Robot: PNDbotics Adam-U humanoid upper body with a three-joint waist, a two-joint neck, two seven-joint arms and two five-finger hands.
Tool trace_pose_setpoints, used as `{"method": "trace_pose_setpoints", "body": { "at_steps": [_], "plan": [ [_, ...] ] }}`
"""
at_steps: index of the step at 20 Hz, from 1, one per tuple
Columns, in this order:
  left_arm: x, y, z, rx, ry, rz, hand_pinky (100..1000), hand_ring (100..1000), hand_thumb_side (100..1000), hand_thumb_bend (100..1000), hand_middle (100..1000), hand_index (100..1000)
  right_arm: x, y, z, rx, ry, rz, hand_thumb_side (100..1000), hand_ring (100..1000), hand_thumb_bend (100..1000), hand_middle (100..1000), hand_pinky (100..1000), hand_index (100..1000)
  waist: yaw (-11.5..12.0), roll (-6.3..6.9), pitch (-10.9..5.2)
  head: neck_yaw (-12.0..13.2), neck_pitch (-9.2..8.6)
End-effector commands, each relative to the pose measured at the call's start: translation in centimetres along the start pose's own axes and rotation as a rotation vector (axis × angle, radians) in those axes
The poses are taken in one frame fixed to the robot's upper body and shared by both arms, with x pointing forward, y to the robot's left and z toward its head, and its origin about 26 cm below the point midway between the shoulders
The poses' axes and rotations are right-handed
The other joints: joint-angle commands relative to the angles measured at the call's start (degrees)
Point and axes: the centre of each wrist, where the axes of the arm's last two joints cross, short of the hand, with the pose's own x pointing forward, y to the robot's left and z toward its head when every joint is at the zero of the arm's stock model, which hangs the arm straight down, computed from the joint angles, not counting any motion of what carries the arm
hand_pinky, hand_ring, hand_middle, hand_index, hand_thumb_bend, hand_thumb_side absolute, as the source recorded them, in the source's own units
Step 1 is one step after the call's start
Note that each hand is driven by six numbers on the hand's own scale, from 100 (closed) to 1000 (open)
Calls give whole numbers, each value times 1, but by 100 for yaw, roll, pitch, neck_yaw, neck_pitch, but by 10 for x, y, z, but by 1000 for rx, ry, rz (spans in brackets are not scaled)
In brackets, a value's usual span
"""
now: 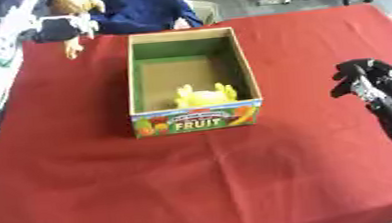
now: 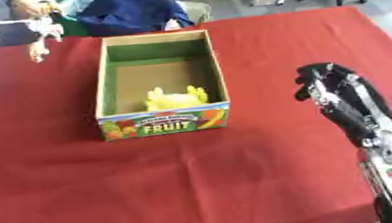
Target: Pick up objects on the table and place them in the box.
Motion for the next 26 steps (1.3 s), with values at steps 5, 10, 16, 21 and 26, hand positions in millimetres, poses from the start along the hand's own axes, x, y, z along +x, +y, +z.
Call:
{"method": "trace_pose_setpoints", "body": {
  "at_steps": [5,10,16,21,26],
  "plan": [
    [41,-28,-26,-22,-102,-79,581,450,224,100,367,513,5,0,-4,18,-20,4,524,529,100,573,578,704,-89,-30,-96,95,2],
    [53,-65,-31,-71,-123,-119,592,452,215,100,392,523,5,3,-6,32,-23,-6,530,529,100,573,578,704,-190,-33,-70,163,-16],
    [56,-107,-26,-138,-134,-126,611,483,166,100,427,561,7,7,-9,55,-32,-12,530,529,100,573,578,704,-281,-26,-40,172,-54],
    [55,-120,-22,-169,-141,-153,632,525,143,300,476,621,6,8,-8,60,-30,-16,535,530,100,573,578,704,-294,-17,-32,163,-41],
    [51,-122,-20,-172,-138,-151,653,568,269,447,517,667,7,7,-8,56,-29,-15,535,530,100,573,578,704,-280,-17,-31,137,-30]
  ]
}}
